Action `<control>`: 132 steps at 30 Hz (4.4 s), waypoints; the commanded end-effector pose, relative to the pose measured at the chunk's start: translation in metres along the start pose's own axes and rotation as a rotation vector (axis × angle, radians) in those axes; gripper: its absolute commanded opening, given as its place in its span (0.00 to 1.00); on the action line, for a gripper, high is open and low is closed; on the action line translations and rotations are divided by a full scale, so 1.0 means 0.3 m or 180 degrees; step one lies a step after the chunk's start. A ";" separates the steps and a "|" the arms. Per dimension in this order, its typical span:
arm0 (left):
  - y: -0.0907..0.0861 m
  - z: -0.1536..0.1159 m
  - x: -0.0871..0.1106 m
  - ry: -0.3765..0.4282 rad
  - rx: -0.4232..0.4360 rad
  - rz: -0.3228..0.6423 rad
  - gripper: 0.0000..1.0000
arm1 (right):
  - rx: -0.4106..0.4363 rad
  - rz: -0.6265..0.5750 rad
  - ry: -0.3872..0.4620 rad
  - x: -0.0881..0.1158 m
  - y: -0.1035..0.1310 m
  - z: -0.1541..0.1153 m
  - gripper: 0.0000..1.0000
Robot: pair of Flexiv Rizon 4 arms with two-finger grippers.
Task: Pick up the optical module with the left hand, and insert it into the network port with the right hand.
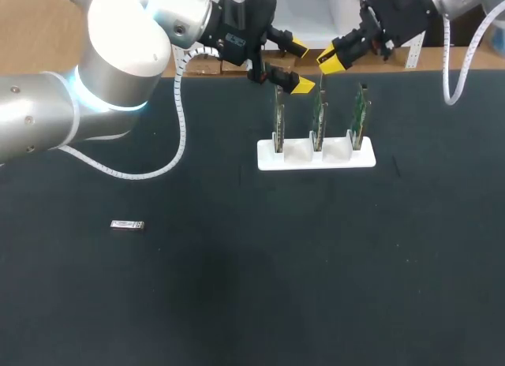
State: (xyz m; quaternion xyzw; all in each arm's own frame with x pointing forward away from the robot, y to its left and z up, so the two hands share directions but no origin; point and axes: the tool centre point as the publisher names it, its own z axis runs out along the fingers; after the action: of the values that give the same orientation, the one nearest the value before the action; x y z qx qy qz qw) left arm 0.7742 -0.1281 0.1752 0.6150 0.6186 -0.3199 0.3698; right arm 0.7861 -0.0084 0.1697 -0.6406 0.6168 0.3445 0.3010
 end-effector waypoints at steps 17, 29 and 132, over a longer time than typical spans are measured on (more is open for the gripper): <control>0.003 0.000 -0.006 0.0027 0.0005 -0.0011 1.00 | -0.0002 -0.0143 -0.0017 0.003 0.006 0.008 0.00; 0.003 0.000 -0.006 0.0027 0.0005 -0.0011 1.00 | 0.0019 -0.0146 -0.0036 0.000 0.003 0.001 0.00; 0.003 0.000 -0.006 0.0027 0.0005 -0.0011 1.00 | 0.0058 -0.0136 -0.0044 0.000 -0.002 -0.009 0.00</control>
State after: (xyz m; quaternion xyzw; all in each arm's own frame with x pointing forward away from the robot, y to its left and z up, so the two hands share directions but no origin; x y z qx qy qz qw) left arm 0.7742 -0.1281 0.1752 0.6150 0.6186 -0.3199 0.3698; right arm 0.7865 -0.0120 0.1729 -0.6485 0.6028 0.3376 0.3196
